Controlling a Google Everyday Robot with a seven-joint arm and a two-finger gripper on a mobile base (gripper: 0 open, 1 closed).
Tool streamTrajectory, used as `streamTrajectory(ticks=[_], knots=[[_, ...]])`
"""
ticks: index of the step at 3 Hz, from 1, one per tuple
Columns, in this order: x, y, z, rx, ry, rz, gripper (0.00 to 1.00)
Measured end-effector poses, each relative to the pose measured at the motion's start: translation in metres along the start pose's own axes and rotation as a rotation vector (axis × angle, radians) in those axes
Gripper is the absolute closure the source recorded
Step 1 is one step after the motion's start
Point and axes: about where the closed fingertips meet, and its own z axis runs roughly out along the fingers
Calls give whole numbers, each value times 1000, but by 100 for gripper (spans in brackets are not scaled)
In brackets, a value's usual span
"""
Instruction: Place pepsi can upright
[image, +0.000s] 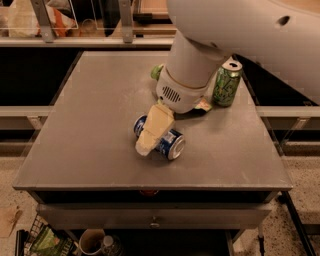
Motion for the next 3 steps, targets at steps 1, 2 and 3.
streamTrajectory(ticks=[1, 2, 3], knots=[[-10, 10, 18, -7, 11, -12, 0], [-16, 14, 36, -5, 9, -16, 0], [-21, 7, 54, 15, 26, 9, 0]])
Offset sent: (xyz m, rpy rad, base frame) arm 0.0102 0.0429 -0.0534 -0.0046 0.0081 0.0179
